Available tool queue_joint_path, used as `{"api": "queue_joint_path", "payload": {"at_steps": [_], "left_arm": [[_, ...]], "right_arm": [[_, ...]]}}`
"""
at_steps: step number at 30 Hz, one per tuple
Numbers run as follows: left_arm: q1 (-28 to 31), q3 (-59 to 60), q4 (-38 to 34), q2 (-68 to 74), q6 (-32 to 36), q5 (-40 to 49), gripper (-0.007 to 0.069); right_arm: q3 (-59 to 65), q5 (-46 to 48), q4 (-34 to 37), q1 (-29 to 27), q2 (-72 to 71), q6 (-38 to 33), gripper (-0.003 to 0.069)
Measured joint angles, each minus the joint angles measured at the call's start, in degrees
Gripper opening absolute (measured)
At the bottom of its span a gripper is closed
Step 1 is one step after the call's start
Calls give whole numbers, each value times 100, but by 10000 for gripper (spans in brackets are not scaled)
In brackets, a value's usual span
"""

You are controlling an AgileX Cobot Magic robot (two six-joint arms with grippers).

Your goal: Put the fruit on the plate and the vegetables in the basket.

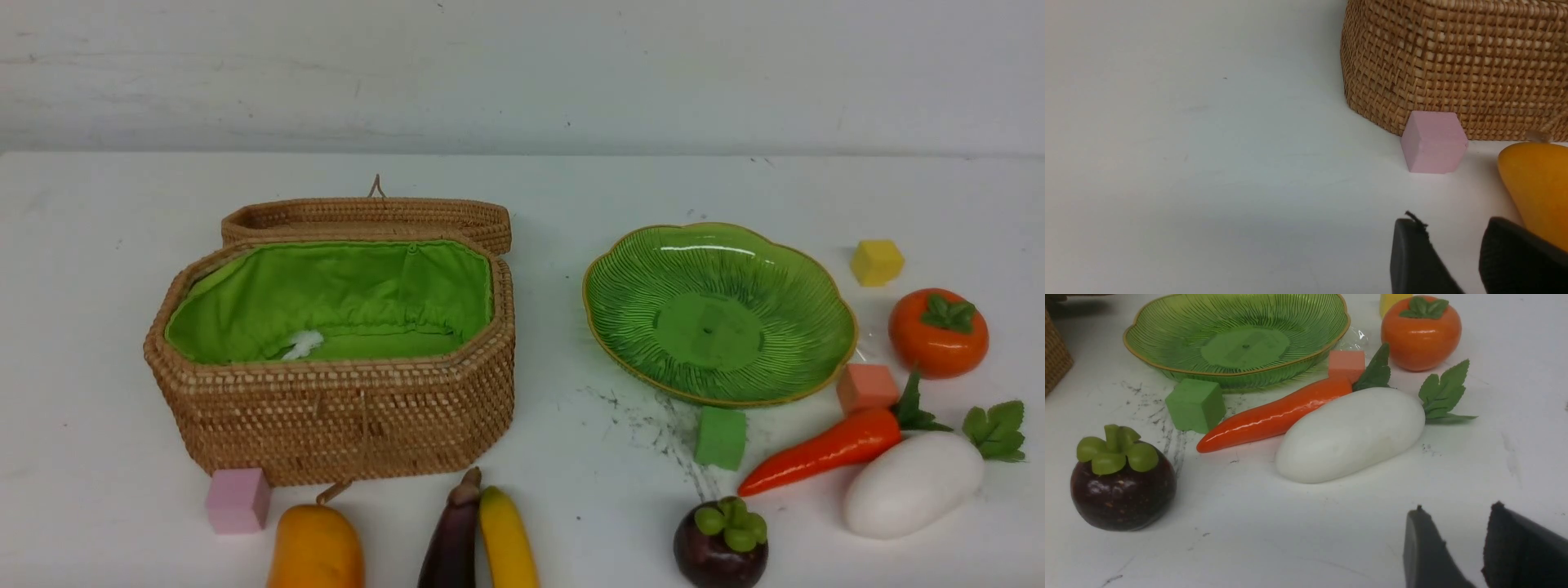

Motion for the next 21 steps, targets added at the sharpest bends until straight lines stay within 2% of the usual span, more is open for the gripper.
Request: {"api": "queue_joint_path", "payload": {"at_steps": [21], "left_arm": [[0,0,105,0,0,-13,239]], "right_arm": [[0,0,0,0,0,0,243]]}}
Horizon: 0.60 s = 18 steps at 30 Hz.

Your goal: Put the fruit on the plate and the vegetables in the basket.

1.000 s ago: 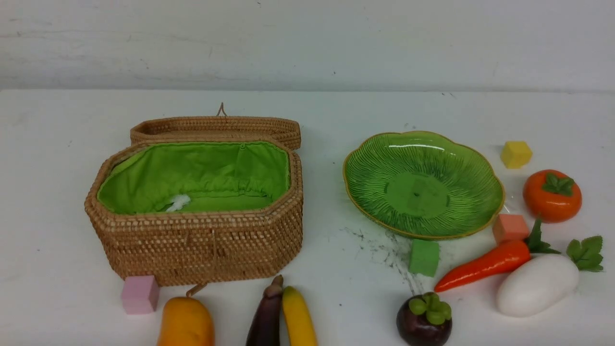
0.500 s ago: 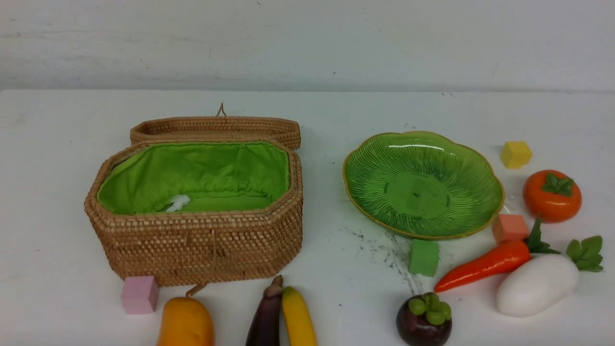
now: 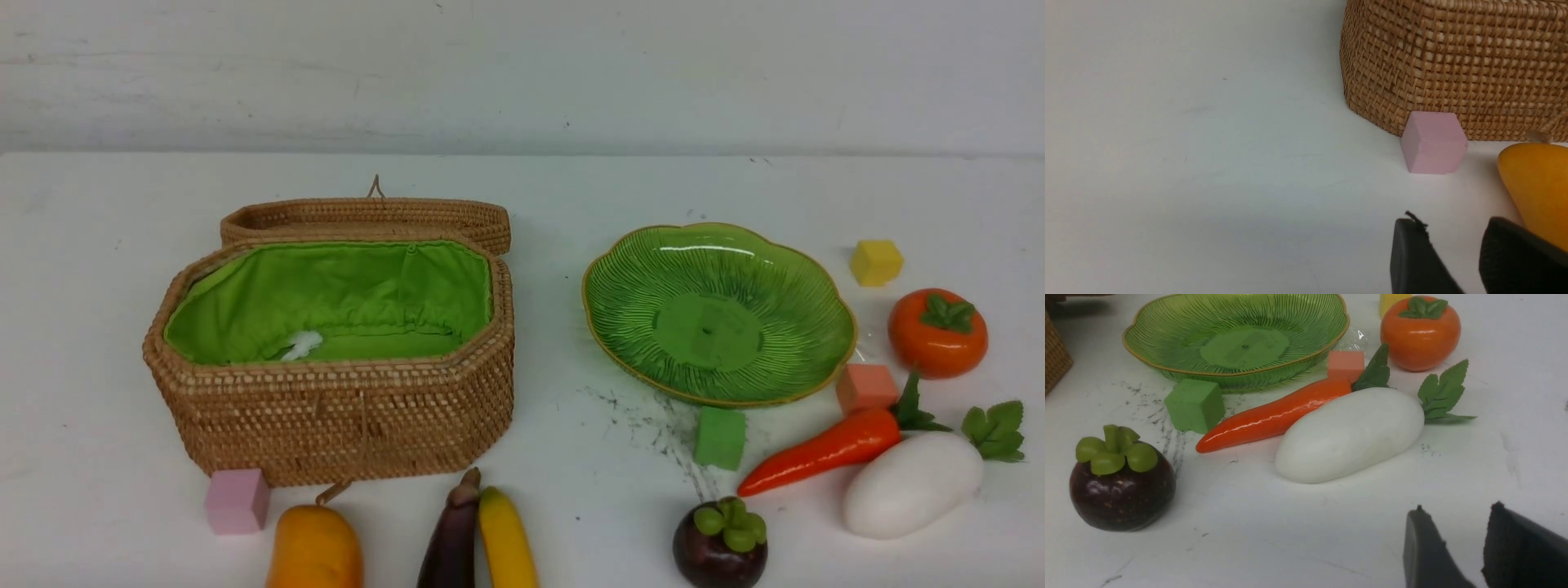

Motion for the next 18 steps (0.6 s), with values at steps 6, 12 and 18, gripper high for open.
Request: {"api": "queue_joint_path", "payload": {"at_steps": [6,12,18], "left_arm": [[0,0,396,0,0,-154,239],[0,0,192,0,-202,-1124,239],[0,0,-903,0,-1405,-2723,239]], "right_arm": [[0,0,0,0,0,0,243],[0,0,0,0,0,0,243],[0,0,0,0,0,0,243]]}}
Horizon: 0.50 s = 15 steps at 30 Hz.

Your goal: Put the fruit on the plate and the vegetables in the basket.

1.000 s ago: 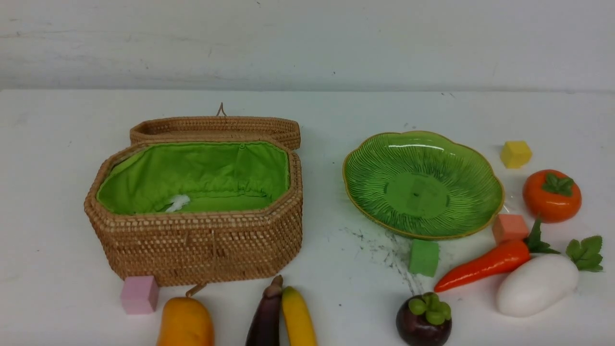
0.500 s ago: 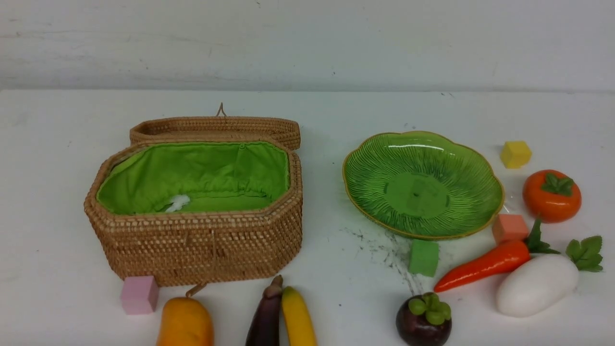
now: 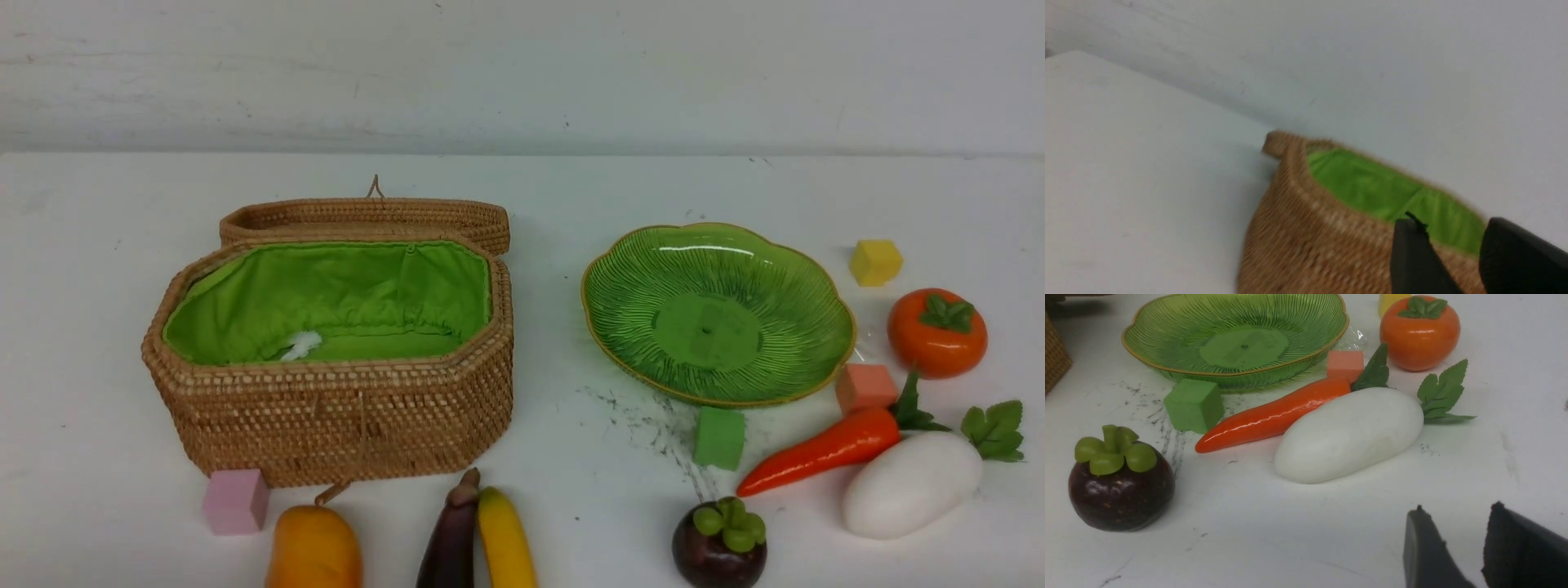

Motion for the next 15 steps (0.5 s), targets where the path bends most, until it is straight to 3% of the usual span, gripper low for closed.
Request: {"api": "queue_joint_path", "payload": {"at_steps": [5,9,15], "left_arm": [[0,-8,-165,0,-425,-767,239],[0,-451,86,0,-476,-786,239],[0,-2458,242,872,-617,-63,239]], "right_arm": [[0,0,0,0,0,0,243],[0,0,0,0,0,0,243],[0,0,0,0,0,0,243]]}}
